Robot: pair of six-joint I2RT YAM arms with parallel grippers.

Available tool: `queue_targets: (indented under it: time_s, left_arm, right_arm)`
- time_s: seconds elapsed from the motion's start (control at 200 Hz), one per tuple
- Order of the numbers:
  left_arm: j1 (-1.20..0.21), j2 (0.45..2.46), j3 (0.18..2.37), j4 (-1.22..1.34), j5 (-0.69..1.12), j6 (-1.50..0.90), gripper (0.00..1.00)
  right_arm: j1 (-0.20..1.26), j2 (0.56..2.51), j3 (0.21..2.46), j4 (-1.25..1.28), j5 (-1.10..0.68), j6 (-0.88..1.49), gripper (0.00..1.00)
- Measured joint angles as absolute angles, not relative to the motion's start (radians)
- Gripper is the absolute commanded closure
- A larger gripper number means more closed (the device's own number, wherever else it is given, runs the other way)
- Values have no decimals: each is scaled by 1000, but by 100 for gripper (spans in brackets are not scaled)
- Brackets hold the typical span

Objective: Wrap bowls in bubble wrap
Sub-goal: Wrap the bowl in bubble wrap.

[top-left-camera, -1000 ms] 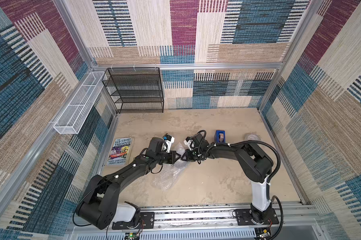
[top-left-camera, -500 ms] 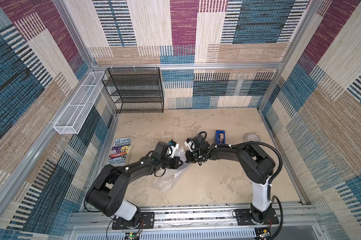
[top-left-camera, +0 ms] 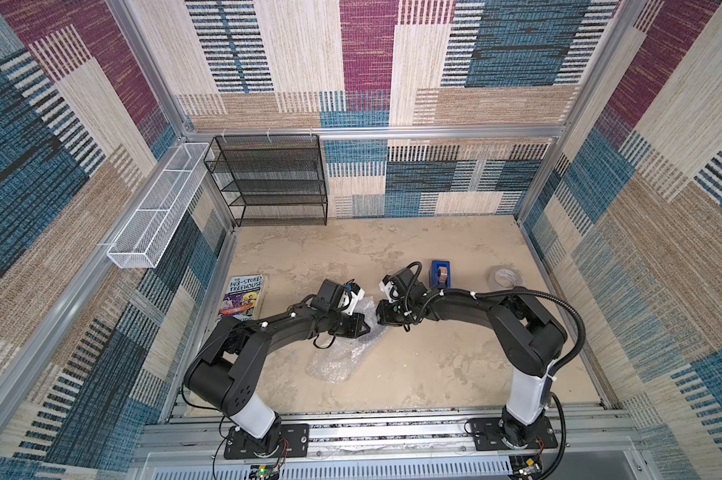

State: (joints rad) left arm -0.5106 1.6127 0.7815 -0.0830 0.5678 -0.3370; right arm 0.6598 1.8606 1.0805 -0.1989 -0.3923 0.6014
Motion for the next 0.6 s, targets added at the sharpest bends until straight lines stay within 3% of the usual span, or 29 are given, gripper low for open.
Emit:
queue_targets:
  time_s: [0.27, 0.461, 0.601]
  left_arm:
    - [-526, 1618, 797, -113, 554, -325, 100]
    - [-532, 1628, 811, -135, 548, -313, 100]
    - [-533, 1636, 815, -146, 536, -311, 100]
  right_arm:
    - [620, 1768, 1013, -179, -401, 617, 59]
    - [592, 1688, 961, -155, -382, 625, 39]
    - [587, 1650, 935, -137, -383, 627, 29]
